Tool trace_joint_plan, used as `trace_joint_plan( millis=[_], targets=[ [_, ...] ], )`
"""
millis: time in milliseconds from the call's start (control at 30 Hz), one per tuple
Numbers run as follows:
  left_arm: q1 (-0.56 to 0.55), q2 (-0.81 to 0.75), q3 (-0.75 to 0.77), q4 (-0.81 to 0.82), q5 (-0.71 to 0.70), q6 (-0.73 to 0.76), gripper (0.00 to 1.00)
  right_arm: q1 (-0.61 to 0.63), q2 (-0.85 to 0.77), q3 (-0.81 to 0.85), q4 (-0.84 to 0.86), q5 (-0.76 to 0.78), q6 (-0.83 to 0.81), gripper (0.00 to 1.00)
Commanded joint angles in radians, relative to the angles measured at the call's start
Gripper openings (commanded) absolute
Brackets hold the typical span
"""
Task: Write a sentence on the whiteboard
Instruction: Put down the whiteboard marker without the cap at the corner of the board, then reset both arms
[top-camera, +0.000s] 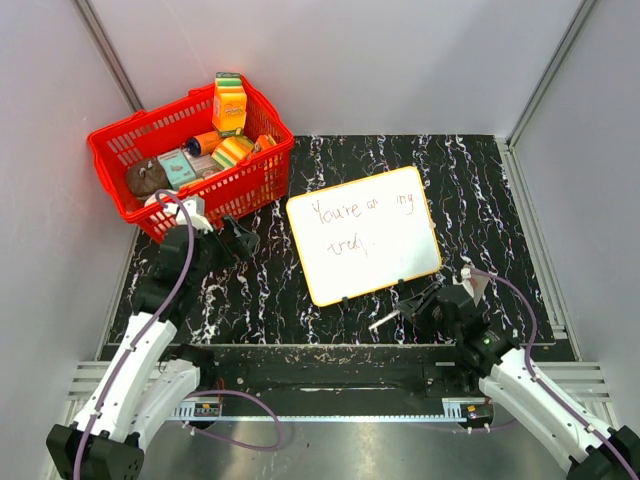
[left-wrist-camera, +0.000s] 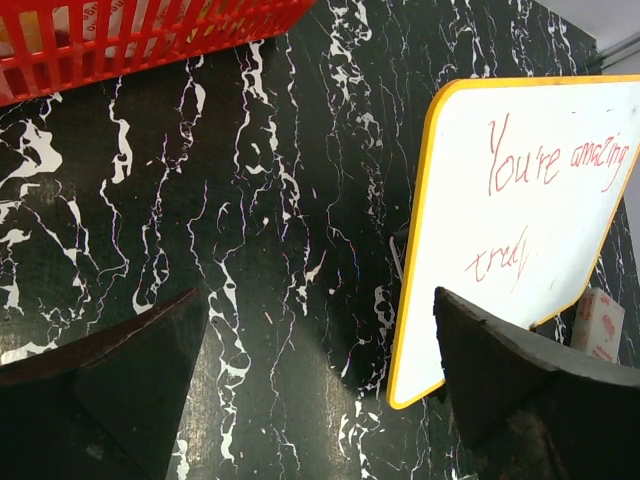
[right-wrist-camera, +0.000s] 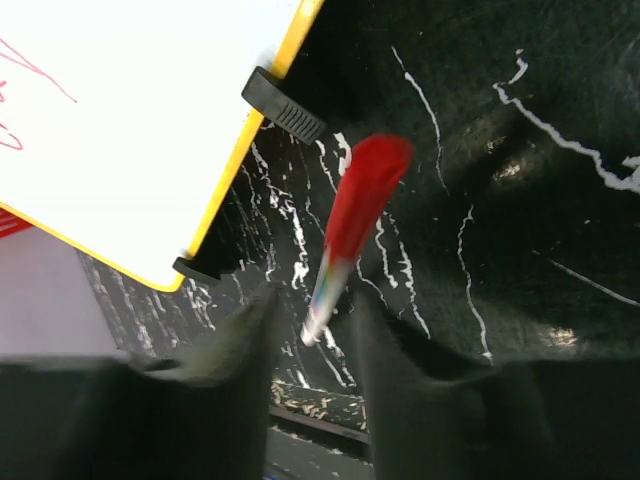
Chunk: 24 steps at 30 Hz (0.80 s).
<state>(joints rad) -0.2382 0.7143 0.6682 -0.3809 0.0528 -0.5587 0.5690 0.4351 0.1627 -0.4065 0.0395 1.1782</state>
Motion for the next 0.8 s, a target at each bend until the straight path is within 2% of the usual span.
trace_joint_plan(
  millis=[0, 33, 67, 167, 400, 633, 767],
  targets=[
    [0.004, 0.01, 0.051, 0.011, 0.016, -0.02, 0.99, -0.003, 0.01, 0.003, 0.063, 0.04, 0.064, 0.52],
    [0.004, 0.011, 0.051, 0.016, 0.019, -0.021, 0.99, -0.003, 0.007, 0.003, 0.066, 0.043, 0.067, 0.56],
    [0.002, 0.016, 0.053, 0.017, 0.028, -0.023, 0.99, -0.003, 0.004, 0.004, 0.067, 0.045, 0.067, 0.7],
    [0.004, 0.027, 0.054, 0.02, 0.035, -0.021, 0.99, -0.003, -0.007, 0.009, 0.069, 0.053, 0.067, 0.83],
    [0.004, 0.013, 0.015, 0.077, 0.062, -0.036, 0.99, -0.003, -0.038, 0.035, 0.077, 0.048, 0.012, 1.0],
    [0.004, 0.002, -0.001, 0.063, 0.035, -0.038, 0.99, -0.003, -0.049, 0.115, 0.063, 0.088, -0.107, 1.0],
    [0.004, 0.011, -0.004, 0.054, 0.003, -0.037, 0.99, -0.003, -0.018, 0.187, 0.035, 0.141, -0.242, 1.0]
  ],
)
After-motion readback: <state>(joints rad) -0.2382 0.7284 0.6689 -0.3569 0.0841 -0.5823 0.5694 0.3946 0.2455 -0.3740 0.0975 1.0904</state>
